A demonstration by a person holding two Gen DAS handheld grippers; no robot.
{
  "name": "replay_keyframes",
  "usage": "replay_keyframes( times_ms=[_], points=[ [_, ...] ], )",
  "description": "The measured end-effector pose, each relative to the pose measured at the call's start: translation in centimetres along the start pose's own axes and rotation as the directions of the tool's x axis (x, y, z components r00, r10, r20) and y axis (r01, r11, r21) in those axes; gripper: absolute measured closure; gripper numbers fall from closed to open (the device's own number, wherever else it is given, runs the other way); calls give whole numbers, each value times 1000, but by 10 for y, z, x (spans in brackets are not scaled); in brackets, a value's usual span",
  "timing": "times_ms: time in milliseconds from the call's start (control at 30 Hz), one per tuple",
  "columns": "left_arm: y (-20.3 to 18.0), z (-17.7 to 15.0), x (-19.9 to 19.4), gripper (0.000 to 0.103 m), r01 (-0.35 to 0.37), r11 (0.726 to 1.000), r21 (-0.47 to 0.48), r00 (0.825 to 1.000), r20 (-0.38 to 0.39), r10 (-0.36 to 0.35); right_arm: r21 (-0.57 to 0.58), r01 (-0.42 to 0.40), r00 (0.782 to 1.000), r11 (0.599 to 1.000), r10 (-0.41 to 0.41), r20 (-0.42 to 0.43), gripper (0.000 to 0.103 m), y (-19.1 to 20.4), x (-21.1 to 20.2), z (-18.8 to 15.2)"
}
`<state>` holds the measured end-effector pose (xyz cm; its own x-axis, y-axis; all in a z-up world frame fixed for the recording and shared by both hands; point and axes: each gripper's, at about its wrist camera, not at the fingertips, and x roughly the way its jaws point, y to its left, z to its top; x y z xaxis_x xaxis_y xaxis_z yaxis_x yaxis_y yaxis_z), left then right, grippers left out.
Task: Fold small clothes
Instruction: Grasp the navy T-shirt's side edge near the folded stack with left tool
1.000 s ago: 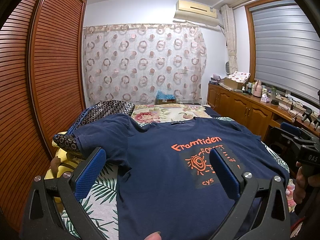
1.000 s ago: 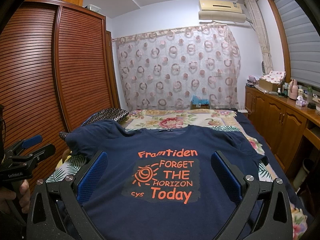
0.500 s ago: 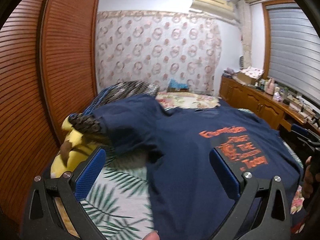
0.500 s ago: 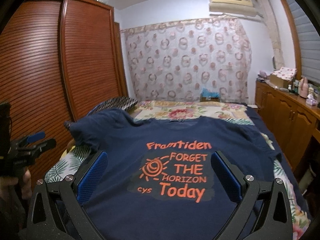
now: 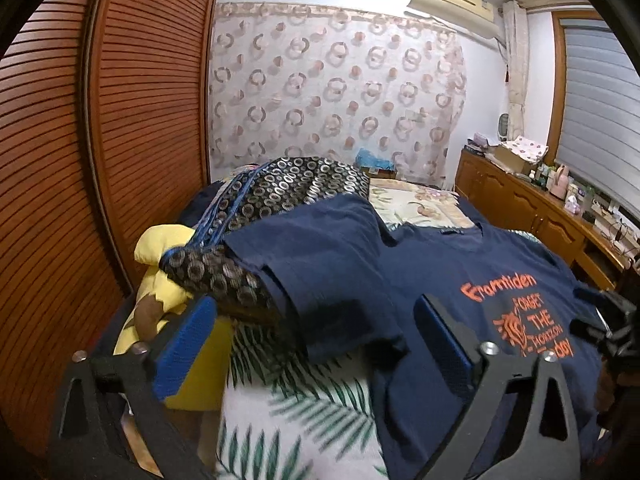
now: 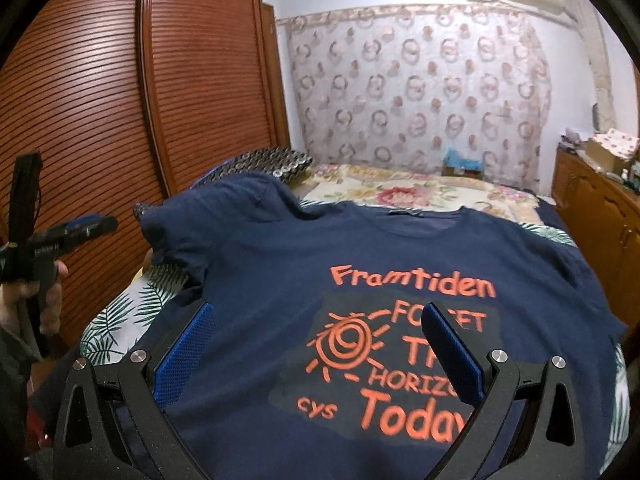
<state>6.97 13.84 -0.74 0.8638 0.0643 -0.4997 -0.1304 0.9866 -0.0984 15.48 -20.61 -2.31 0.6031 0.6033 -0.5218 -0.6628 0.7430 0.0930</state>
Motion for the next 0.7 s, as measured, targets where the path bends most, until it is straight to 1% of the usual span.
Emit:
replay_keyframes(
  times_ms=[67,133,200,267,300,333,367,400,467,533,633,667,700],
  points=[
    [7,11,13,13,-2,1000,1,1000,-15,2,-8,-11,1000,1000,11,-16,0,-6,11,7],
    [16,22,26,21,0,1000,-11,1000,-29,0,-14,-32,999,999,32,-34,0,-10,25,14],
    [24,30,40,26,-4,1000,-26,999,-53,2,-25,-55,998,998,53,-45,0,-13,36,22],
    [28,34,50,27,-5,1000,-28,997,-71,3,-34,-69,997,997,67,-49,0,-13,43,26],
    [30,35,56,30,-9,1000,-29,997,-83,6,-38,-81,995,996,79,-58,0,-15,49,32],
    [32,35,64,35,-15,999,-32,995,-103,11,-39,-88,995,995,86,-60,0,-17,53,32],
    [34,34,70,36,-21,999,-38,992,-127,16,-41,-96,994,995,93,-65,0,-19,58,35],
    [36,33,76,37,-28,999,-46,988,-152,21,-42,-106,992,993,103,-71,0,-22,62,38],
    [43,25,90,37,-66,996,-67,977,-208,51,-44,-118,991,992,115,-71,0,-25,69,39],
    [48,18,98,37,-69,994,-79,969,-244,48,-45,-134,989,990,130,-75,0,-28,74,39],
    [47,14,101,38,-54,995,-84,967,-252,31,-52,-147,987,988,142,-81,0,-32,79,38],
    [45,15,99,40,-50,996,-79,969,-246,29,-51,-148,986,988,144,-81,0,-33,80,38],
    [44,16,98,49,-40,996,-76,971,-239,20,-46,-151,986,987,147,-80,0,-38,80,38]
  ],
)
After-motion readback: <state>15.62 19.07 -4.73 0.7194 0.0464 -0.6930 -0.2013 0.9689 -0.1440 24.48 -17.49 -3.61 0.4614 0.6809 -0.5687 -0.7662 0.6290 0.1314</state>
